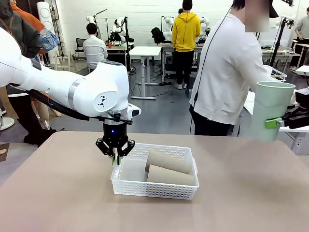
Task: Clean and organize the cups into the basket.
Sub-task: Pick up the Reusable plastic cup from the right side of the table and stack it inside the Organizing basket in the center of the table.
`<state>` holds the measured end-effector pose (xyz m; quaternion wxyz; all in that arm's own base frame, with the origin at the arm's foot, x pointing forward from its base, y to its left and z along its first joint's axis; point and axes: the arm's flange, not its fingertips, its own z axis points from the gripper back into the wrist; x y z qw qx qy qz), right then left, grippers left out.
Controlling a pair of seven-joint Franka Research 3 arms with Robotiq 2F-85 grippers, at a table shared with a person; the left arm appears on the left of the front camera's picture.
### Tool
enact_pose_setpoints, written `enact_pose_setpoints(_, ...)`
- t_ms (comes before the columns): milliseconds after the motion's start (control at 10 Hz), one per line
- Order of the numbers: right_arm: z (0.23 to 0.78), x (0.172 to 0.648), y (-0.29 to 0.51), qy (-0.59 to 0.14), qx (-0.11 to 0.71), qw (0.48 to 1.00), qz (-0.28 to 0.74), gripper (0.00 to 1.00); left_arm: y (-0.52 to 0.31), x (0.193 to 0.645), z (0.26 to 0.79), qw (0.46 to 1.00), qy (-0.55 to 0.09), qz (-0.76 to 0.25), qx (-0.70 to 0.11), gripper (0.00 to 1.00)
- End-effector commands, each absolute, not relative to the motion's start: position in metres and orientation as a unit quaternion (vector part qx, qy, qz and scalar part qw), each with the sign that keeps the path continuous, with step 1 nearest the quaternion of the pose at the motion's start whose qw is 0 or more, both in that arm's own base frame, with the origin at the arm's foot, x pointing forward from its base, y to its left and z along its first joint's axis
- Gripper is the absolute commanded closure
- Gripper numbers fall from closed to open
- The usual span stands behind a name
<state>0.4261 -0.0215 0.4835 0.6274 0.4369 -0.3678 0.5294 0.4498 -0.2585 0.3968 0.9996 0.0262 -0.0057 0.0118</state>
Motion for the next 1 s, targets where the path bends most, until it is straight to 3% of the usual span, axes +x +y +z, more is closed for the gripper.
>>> enact_pose_setpoints(0,0.551,0.419,0.016,-0.330,0.321,0.679,0.572,0.19,-0.261,0.449,0.397,0.999,-0.009,0.018,0.026,1.00)
enact_pose_setpoints(300,0.628,0.467,0.119,-0.182,0.227,0.715,0.635,0.19,-0.261,0.449,0.397,0.999,-0.009,0.018,0.026,1.00)
enact_pose_setpoints(600,0.605,0.500,0.223,-0.046,0.207,0.696,0.687,0.19,-0.261,0.449,0.397,0.999,-0.009,0.018,0.026,1.00)
enact_pose_setpoints(900,0.571,0.506,0.284,0.011,0.210,0.655,0.726,0.19,-0.261,0.449,0.397,0.999,-0.009,0.018,0.026,1.00)
